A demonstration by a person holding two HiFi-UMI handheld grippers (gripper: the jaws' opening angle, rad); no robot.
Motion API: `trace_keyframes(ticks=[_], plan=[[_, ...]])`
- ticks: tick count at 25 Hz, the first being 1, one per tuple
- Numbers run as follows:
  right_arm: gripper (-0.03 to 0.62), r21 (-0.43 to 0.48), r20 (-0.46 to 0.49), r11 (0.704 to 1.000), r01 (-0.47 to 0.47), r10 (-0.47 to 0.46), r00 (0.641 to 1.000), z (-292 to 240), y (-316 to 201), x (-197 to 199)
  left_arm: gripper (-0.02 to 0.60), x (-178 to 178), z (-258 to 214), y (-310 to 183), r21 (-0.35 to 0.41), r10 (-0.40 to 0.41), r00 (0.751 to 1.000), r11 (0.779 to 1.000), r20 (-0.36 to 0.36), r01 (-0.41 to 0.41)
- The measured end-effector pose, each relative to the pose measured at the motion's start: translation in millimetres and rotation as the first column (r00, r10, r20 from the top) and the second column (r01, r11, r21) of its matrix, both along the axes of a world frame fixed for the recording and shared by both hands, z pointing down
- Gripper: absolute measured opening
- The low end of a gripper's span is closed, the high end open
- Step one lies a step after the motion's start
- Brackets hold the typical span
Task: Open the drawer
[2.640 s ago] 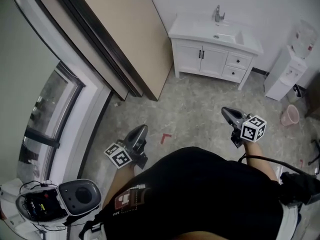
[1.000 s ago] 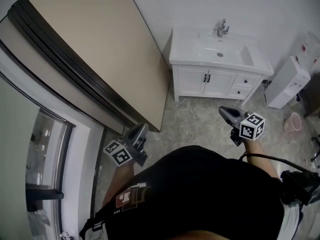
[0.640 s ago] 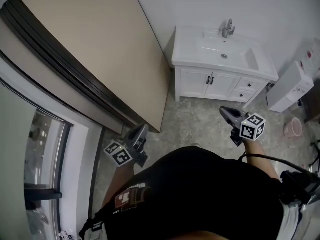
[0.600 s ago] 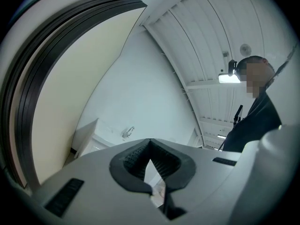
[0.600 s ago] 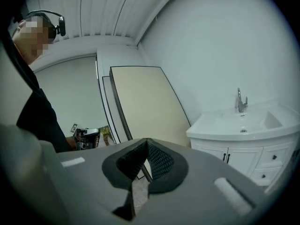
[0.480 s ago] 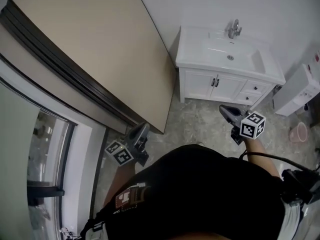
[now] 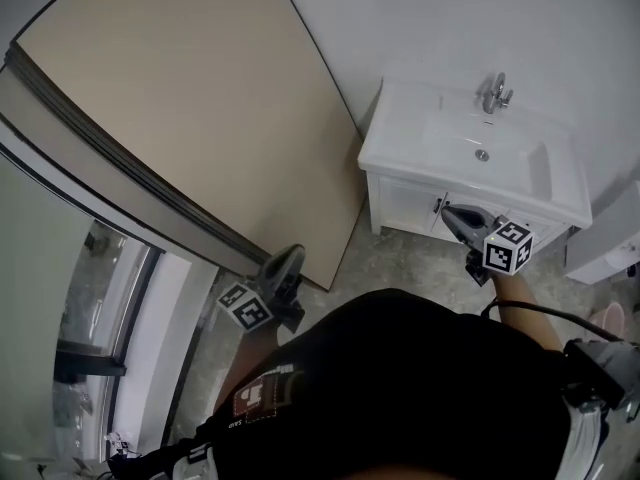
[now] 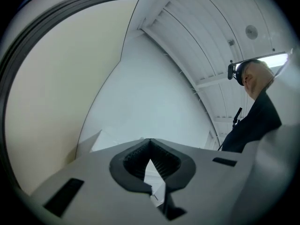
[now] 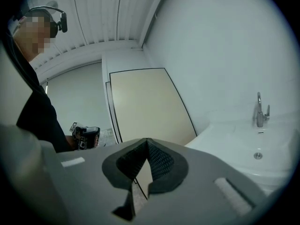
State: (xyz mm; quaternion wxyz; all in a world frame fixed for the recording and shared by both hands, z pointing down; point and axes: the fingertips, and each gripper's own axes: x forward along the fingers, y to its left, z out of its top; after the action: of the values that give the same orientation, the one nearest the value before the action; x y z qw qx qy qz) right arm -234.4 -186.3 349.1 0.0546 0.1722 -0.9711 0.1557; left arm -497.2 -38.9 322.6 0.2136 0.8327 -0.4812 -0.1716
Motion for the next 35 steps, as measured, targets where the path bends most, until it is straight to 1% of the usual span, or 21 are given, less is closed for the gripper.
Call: trace_keyframes(ticks=[3, 8, 11, 14, 18, 22, 25, 27, 30, 32, 35], plan=[[-0.005, -0.026, 0.016, 1.0, -0.004, 0.005, 1.0, 11, -28, 19, -0.012, 24, 2, -28, -0.027, 0.015, 1.0, 1.0, 0.022, -0.015], [-0.005, -0.08, 0.036, 0.995, -0.061, 0.064, 0.997, 31, -59, 56, -0.012, 47, 7, -72, -0.075, 0.057, 0.997, 0.996, 0.055, -0.053], [-0.005, -0.106, 0.044, 0.987, -0.119, 0.125, 0.991, 45, -73, 86, -0.012, 64, 8, -102, -0.095, 0.11, 0.991, 0.99, 0.079, -0.102], [-0.005, -0.144, 0.046, 0.97, -0.197, 0.205, 0.978, 57, -89, 112, -0.012, 83, 11, -133, -0.103, 0.175, 0.981, 0.981, 0.08, -0.167], [-0.005, -0.144, 0.034, 0.955, -0.258, 0.266, 0.963, 66, -98, 120, -0.012, 95, 20, -166, -0.109, 0.262, 0.963, 0.961, 0.071, -0.253], [-0.006, -0.13, 0.009, 0.934, -0.334, 0.338, 0.941, 70, -118, 117, -0.012, 85, 29, -211, -0.097, 0.341, 0.939, 0.937, 0.052, -0.335], [-0.005, -0.115, -0.008, 0.905, -0.41, 0.412, 0.911, 66, -144, 106, -0.012, 67, 31, -252, -0.063, 0.4, 0.916, 0.915, 0.039, -0.398], [-0.006, -0.11, -0.002, 0.889, -0.445, 0.448, 0.894, 55, -159, 87, -0.012, 49, 27, -279, -0.05, 0.435, 0.9, 0.9, 0.028, -0.433], [-0.005, -0.077, -0.003, 0.887, -0.456, 0.457, 0.89, 32, -186, 49, -0.012, 21, 15, -319, -0.029, 0.483, 0.875, 0.875, 0.032, -0.482], [-0.005, -0.064, -0.005, 0.88, -0.471, 0.472, 0.882, 21, -209, 27, -0.012, 2, 10, -345, -0.02, 0.507, 0.861, 0.862, 0.036, -0.507], [-0.005, -0.055, -0.018, 0.877, -0.477, 0.476, 0.879, 14, -232, -6, -0.012, -26, 10, -376, -0.007, 0.529, 0.848, 0.848, 0.035, -0.529]])
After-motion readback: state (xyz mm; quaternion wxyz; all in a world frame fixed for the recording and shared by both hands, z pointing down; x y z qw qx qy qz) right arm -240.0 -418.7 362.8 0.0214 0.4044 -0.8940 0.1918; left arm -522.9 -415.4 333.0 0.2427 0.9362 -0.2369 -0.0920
